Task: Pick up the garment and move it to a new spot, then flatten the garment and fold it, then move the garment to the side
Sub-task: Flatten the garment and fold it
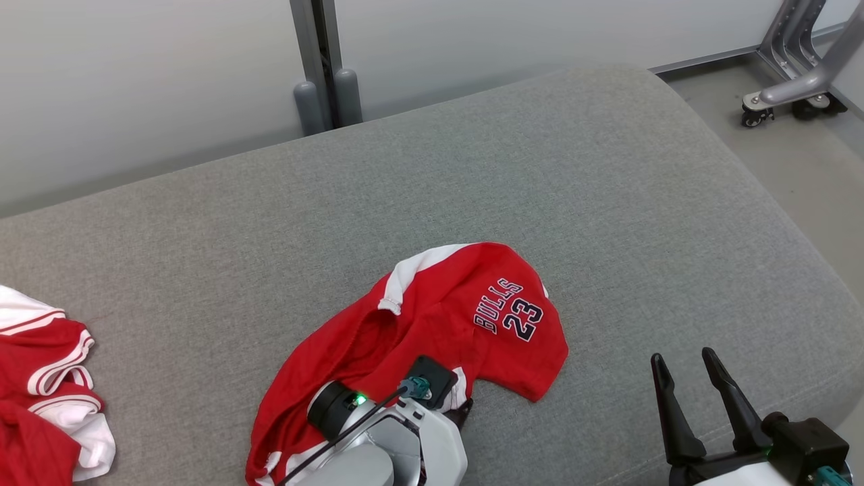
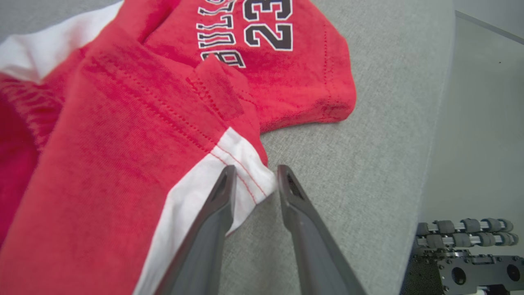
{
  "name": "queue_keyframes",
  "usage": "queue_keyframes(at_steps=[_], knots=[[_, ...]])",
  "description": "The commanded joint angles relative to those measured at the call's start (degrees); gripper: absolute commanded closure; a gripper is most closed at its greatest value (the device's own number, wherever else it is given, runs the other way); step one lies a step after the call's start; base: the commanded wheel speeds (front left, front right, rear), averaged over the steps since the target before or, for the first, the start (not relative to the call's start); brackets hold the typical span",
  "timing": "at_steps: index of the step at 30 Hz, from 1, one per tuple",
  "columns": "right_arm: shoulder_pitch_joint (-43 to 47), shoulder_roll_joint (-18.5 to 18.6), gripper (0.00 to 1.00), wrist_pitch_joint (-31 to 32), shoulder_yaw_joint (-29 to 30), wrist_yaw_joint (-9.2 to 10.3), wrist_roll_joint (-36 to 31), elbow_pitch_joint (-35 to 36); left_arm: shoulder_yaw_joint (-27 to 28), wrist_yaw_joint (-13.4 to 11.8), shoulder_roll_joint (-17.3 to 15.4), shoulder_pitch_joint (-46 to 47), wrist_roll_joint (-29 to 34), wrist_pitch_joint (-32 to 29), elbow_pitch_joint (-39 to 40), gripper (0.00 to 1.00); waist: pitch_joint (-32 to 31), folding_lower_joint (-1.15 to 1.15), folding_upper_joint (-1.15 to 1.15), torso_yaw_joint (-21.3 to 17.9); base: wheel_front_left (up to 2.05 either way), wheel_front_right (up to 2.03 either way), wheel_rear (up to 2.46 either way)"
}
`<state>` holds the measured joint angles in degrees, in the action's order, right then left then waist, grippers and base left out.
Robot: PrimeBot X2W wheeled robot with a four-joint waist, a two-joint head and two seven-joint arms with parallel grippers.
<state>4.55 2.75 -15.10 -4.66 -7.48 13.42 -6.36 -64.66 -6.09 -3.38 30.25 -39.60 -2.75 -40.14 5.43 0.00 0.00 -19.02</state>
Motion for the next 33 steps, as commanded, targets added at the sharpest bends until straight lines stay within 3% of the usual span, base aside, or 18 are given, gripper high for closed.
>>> queue_keyframes(at_steps=[1, 3, 5, 13, 18, 24, 31, 32, 33], knots=[[-0.46, 0.28, 0.0, -0.09, 0.1, -0.02, 0.09, 0.17, 0.26, 0.22, -0.27, 1.14, -0.56, 0.43, -0.89, 0.53, 0.14, 0.0, 0.0, -0.14, 0.0, 0.0, 0.0], [-0.38, 0.27, 0.0, -0.09, 0.18, -0.03, 0.14, 0.15, 0.19, 0.54, -0.14, 0.95, -0.97, 0.62, -1.95, 0.71, 0.24, 0.0, 0.0, -0.23, 0.0, 0.0, 0.0], [-0.43, 0.27, 0.0, -0.09, 0.25, -0.03, 0.21, 0.12, 0.1, 0.66, -0.04, 0.92, -1.22, 0.92, -2.77, 1.0, 0.31, 0.0, 0.0, -0.26, 0.0, 0.0, 0.0], [-0.51, 0.28, 0.0, -0.09, 0.37, -0.03, 0.38, 0.09, -0.12, 1.43, 0.25, 1.04, -2.43, 2.5, -3.88, 1.0, 0.28, 0.0, 0.0, 0.12, 0.0, 0.0, 0.0], [-0.47, 0.28, 0.0, -0.09, 0.43, -0.03, 0.28, 0.13, -0.8, 1.13, 0.44, 1.26, -3.17, 5.21, 0.69, 1.0, 0.2, 0.0, 0.0, 0.17, 0.0, 0.0, 0.0], [-0.8, 0.28, 0.0, -0.09, -0.17, -0.03, 0.26, 0.05, -4.73, -1.33, 0.34, -0.39, -2.99, 6.91, 8.67, 1.0, 0.58, 0.0, 0.0, -0.74, 0.0, 0.0, 0.0], [-1.49, 0.28, 0.0, -0.09, -0.26, -0.03, 0.44, 0.11, -7.72, -1.16, 0.34, -2.13, -2.23, 5.98, 9.43, 1.0, 1.87, 0.0, 0.0, -2.03, 0.0, 0.0, 0.0], [-1.48, 0.28, 0.0, -0.09, -0.3, -0.03, 0.46, 0.05, -7.93, -0.8, 0.39, -2.64, -2.47, 6.12, 9.37, 0.91, 1.96, 0.0, 0.0, -2.2, 0.0, 0.0, 0.0], [-1.44, 0.28, 0.0, -0.09, -0.36, -0.03, 0.5, -0.03, -8.07, -0.53, 0.4, -3.13, -2.91, 6.39, 9.21, 0.55, 2.12, 0.0, 0.0, -2.41, 0.0, 0.0, 0.0]])
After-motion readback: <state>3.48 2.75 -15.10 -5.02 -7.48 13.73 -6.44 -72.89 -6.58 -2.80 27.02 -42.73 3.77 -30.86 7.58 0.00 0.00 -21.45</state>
